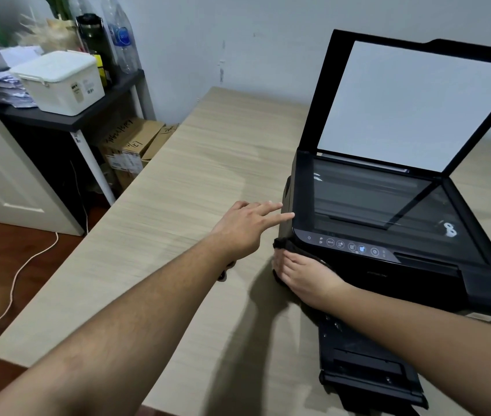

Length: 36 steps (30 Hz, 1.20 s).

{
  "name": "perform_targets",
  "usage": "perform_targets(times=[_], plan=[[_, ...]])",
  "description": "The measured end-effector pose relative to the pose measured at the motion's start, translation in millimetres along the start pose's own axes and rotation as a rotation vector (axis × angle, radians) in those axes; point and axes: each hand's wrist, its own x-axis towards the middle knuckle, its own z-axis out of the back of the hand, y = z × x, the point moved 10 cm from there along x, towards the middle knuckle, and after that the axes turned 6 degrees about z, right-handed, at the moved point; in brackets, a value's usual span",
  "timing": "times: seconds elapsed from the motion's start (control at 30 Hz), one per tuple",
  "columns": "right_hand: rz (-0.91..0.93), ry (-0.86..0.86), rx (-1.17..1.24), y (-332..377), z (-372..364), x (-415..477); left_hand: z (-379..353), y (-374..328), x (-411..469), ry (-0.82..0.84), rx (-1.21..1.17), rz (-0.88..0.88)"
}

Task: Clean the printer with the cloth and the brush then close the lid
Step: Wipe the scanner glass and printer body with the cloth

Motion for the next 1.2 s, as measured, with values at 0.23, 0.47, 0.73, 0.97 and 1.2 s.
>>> perform_targets(times=[0.23, 0.47, 0.73, 0.97, 1.2], plan=[[0.099, 0.101, -0.017, 15.5, -1.9, 11.3, -2.9, 0.2, -2.2, 0.018, -0.003, 0.009], [-0.043, -0.035, 0.014, -17.7, 2.2, -9.8, -0.8, 0.5, 1.4, 0.014, -0.010, 0.009], [0.129, 0.078, -0.084, 36.1, -24.3, 21.3, -4.4, 3.0, 2.0, 0.020, -0.027, 0.038], [-0.015, -0.231, 0.183, -35.5, 1.8, -47.7, 13.9, -12.3, 8.9, -0.017, -0.015, 0.009], [-0.015, -0.162, 0.079, -7.0, -19.2, -28.0, 10.9, -11.7, 8.4, -0.049, -0.060, 0.086]])
